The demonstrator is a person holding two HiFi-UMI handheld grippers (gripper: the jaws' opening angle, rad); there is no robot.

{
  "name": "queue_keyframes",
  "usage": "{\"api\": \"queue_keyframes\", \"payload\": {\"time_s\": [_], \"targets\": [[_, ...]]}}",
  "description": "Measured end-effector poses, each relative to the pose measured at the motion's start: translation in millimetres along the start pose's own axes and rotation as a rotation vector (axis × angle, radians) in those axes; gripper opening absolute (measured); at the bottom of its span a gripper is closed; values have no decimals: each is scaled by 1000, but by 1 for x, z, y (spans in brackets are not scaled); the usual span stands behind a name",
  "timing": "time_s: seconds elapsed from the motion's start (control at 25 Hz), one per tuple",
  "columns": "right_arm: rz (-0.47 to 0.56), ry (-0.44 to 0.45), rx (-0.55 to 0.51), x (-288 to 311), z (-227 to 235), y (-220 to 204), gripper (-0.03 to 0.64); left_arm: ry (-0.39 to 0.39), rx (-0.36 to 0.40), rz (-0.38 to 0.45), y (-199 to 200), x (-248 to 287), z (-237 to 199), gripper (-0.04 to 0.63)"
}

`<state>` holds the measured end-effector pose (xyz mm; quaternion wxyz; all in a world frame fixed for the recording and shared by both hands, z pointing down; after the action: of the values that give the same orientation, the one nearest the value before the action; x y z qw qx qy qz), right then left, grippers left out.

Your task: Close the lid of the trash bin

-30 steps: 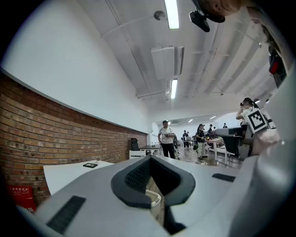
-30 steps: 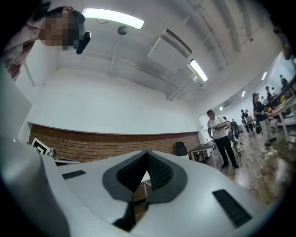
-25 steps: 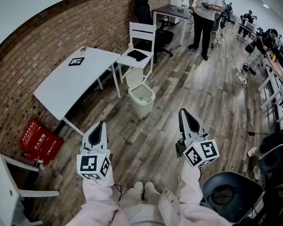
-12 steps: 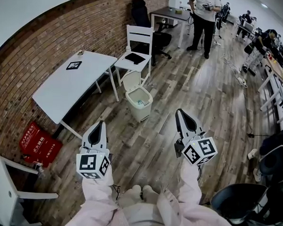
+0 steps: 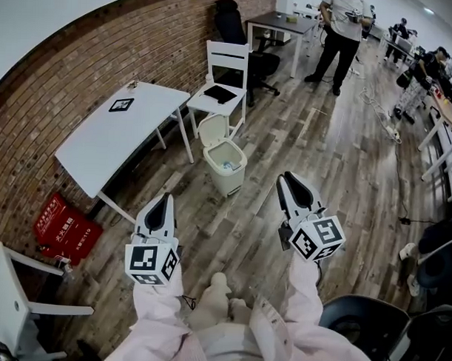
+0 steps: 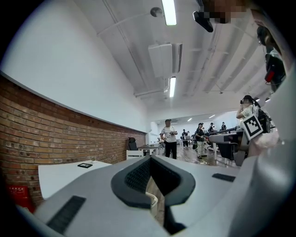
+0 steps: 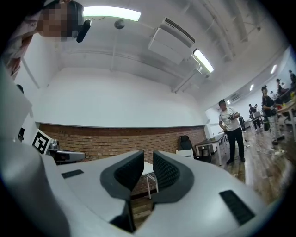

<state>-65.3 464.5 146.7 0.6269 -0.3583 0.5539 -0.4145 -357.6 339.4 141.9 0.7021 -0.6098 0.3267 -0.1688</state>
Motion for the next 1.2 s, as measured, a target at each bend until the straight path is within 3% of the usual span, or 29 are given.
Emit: {"api": "queue_keyframes", "payload": {"time_s": [0.48,1.2], "targets": [[-23,-50,7,34,30,-28,117,-37,-34,-42,-34,52,-10,-8],[-84,-103,-17,171,75,-99,147,-53,-134,-99,-106,193,-103,-8]]}}
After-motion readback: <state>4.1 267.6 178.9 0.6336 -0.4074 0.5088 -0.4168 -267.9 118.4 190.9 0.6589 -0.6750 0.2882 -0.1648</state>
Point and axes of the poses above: the fingertips, and each gripper's own axes: x forward along the fingers, z to its right, y out of its top, the point moved 6 cm from there along -x, backward along the fingers, and after that the axes turned 15 degrees about z, right-handed, at the moved point
